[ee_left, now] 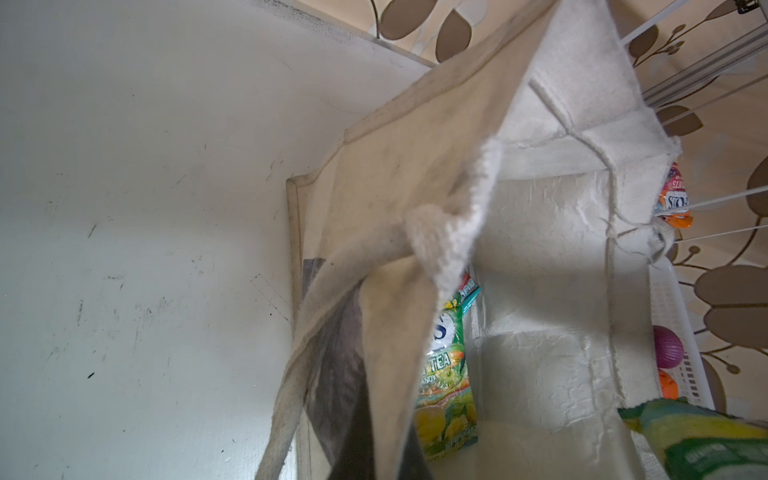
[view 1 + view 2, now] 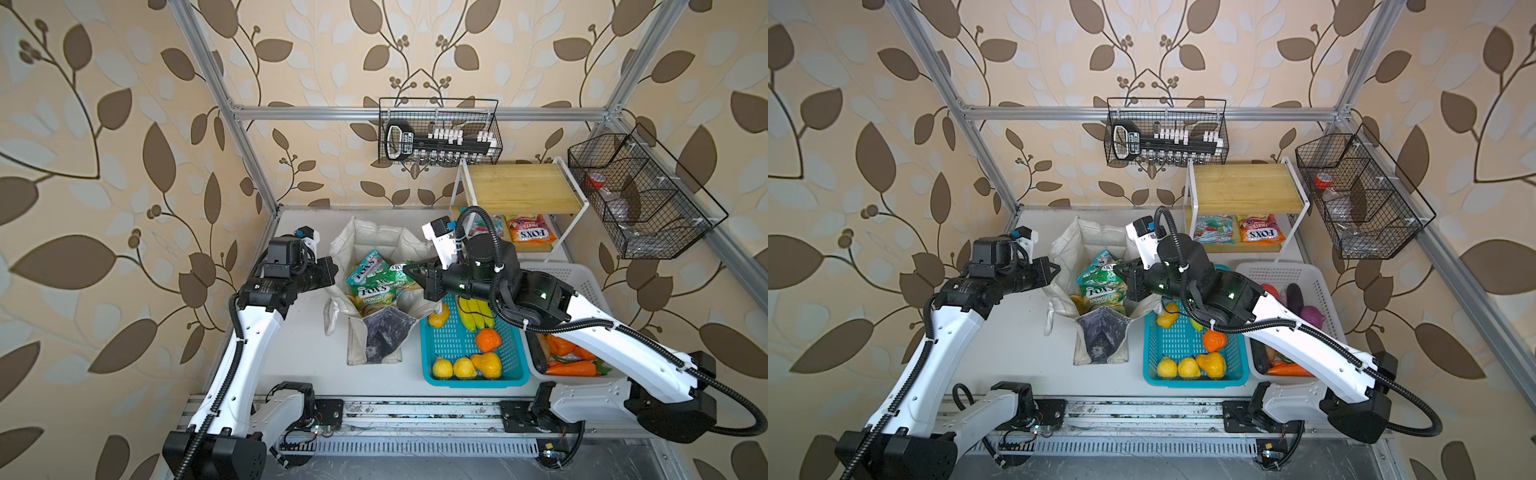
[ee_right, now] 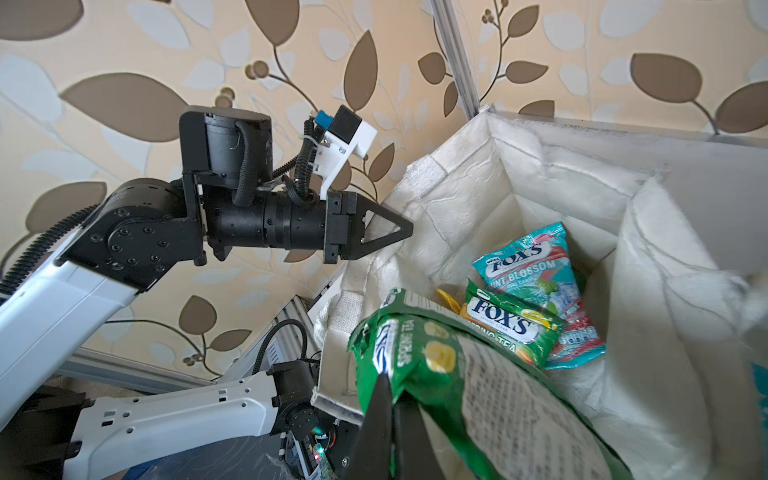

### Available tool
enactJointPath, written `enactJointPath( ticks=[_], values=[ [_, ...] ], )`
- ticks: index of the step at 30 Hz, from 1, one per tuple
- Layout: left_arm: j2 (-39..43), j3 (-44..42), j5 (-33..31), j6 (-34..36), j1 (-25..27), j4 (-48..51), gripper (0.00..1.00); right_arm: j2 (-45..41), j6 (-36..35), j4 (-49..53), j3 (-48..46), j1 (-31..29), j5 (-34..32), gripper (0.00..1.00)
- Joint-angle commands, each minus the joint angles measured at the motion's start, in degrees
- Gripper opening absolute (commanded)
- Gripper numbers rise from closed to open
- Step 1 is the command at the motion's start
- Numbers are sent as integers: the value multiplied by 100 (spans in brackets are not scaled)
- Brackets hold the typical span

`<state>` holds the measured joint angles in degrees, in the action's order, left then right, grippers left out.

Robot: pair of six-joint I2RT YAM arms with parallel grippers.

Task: Place the food into the grocery bag and tie it
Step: 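Carry the large green candy bag over the tote bag opening with the right gripper, then lower the green candy bag into the tote and open the right gripper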

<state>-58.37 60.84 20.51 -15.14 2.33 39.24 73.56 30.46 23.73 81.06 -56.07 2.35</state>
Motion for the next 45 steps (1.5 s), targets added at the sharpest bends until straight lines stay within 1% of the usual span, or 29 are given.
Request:
enactJointPath(
  ticks=[1, 9, 12, 15, 18, 23, 26, 28, 30, 32, 35, 39, 41, 43, 45],
  values=[
    [210, 15, 94, 97, 65, -251, 0, 118, 155, -637, -186, -132, 88, 0],
    [199, 8, 107, 88, 62, -251, 0, 561, 386, -1223, -437, -132, 326, 0],
    [203, 15, -41, 92, 59, -205, 0, 819, 589, -1272, -422, 32, 787, 0],
    [188, 11, -20, 88, 66, -215, 0, 968, 667, -1379, -521, 97, 752, 0],
    [168, 24, -25, 87, 66, -188, 0, 1171, 775, -1463, -546, 220, 956, 0],
    [194, 7, -47, 93, 66, -208, 0, 1531, 1025, -1793, -684, 492, 1093, 0],
    [186, 12, 4, 88, 68, -215, 0, 1771, 1006, -1788, -644, 617, 938, 0],
    [177, 10, -21, 82, 71, -216, 0, 1956, 1056, -1875, -614, 729, 1042, 0],
    [173, 11, -13, 90, 71, -198, 0, 2150, 1103, -1973, -538, 811, 1077, 5],
    [192, 11, -74, 82, 67, -198, 0, 2329, 1092, -1986, -415, 839, 960, 14],
    [194, 8, -247, 84, 66, -164, 0, 2477, 1157, -2123, -348, 861, 743, 23],
    [186, 16, -250, 89, 66, -154, 0, 2497, 1158, -2170, -307, 829, 514, 31],
    [186, 12, -254, 84, 66, -162, 0, 2480, 1105, -2111, -273, 811, 476, 34],
    [163, 16, -263, 81, 66, -145, 0, 2277, 677, -1681, -99, 672, -28, 47],
    [159, 13, -393, 40, 66, -141, 0, 2146, 435, -1436, 7, 595, -281, 55]
  ],
)
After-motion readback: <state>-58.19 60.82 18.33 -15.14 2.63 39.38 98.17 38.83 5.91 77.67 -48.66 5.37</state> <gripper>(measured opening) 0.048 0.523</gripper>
